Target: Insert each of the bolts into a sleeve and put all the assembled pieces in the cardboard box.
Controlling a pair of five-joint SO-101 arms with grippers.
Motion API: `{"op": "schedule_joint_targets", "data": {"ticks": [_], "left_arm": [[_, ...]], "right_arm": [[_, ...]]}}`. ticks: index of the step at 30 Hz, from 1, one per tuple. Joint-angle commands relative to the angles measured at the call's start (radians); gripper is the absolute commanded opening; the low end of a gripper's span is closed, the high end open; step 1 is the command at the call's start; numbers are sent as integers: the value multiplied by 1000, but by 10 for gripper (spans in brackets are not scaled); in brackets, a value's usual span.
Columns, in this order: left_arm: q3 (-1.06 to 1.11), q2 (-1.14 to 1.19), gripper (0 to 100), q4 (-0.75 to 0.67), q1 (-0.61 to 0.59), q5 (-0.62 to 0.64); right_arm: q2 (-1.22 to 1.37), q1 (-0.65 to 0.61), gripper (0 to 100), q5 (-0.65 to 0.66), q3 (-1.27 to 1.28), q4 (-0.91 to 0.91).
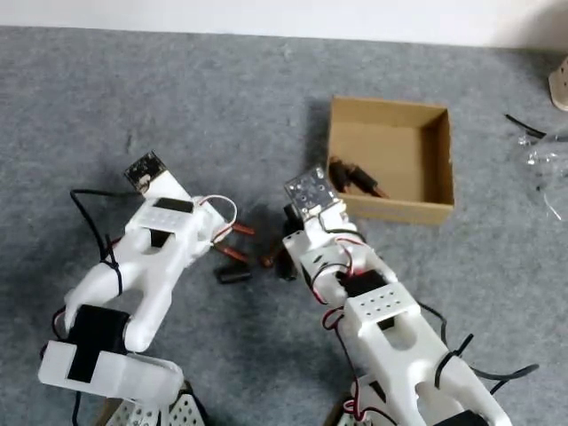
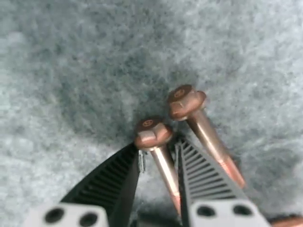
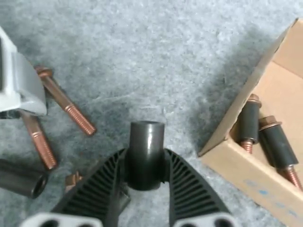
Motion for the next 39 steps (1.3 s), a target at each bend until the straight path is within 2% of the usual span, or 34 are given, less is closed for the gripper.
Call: {"op": "schedule_joint_targets", "data": {"ticks": [1,5,10,17,22,31,39], "left_arm": [[-7,8,106,21,-18,9],[-8,8,0,21,-16,6],[-8,1,6,23,-15,0],[-2,-81,5,23,-18,-103],[102,-315,5,20,-24,-216],[366,-842,5,17,-16,-327],[516,-1165,5,17,-16,-411]], "right_arm": [[-36,18,4,11,-4,-36],[-36,18,4,11,-4,-36],[-36,18,4,11,-4,-36],[-36,18,4,11,-4,-36],[-42,16,4,11,-4,-36],[-48,12,4,11,-4,-31],[-50,10,4,11,-2,-30]]}}
